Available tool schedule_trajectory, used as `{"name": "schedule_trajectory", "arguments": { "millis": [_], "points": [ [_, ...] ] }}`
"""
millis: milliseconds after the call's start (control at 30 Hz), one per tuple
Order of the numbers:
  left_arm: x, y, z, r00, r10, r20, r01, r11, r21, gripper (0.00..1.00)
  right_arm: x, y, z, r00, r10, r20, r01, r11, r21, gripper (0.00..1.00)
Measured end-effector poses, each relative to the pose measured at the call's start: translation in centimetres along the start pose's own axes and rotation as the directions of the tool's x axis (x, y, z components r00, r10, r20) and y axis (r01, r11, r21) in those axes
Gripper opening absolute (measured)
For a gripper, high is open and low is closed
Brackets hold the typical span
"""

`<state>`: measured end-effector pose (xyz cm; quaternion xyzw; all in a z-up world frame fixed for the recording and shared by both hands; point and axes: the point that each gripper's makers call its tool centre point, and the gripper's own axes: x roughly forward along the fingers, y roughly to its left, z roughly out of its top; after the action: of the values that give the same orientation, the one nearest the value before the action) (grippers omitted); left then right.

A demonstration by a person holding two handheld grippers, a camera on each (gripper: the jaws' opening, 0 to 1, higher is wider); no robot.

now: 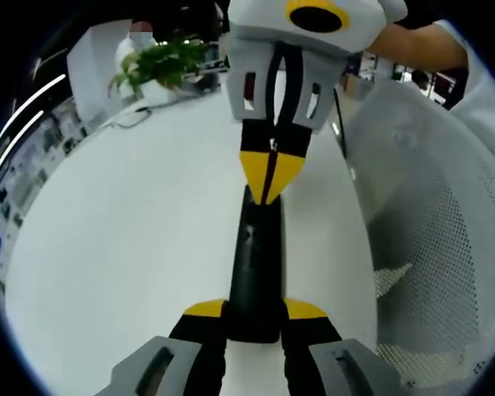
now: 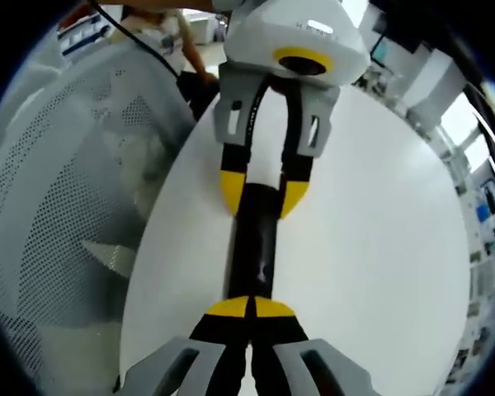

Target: Press the specified remote control buttons in sequence, fully releasing each button before pressing the next.

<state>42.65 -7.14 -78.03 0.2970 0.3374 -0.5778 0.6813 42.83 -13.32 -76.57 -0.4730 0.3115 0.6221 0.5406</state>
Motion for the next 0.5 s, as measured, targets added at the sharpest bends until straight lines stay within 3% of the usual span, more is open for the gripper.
{"name": "schedule_trajectory", "arguments": {
  "millis": [500],
  "points": [
    [0.03,0.02,-0.05,1.000,-0.003,0.003,0.003,1.000,0.002,0.24,0.91,0.03,-0.07,1.000,0.016,-0.002,-0.016,1.000,-0.002,0.00]
  ]
}}
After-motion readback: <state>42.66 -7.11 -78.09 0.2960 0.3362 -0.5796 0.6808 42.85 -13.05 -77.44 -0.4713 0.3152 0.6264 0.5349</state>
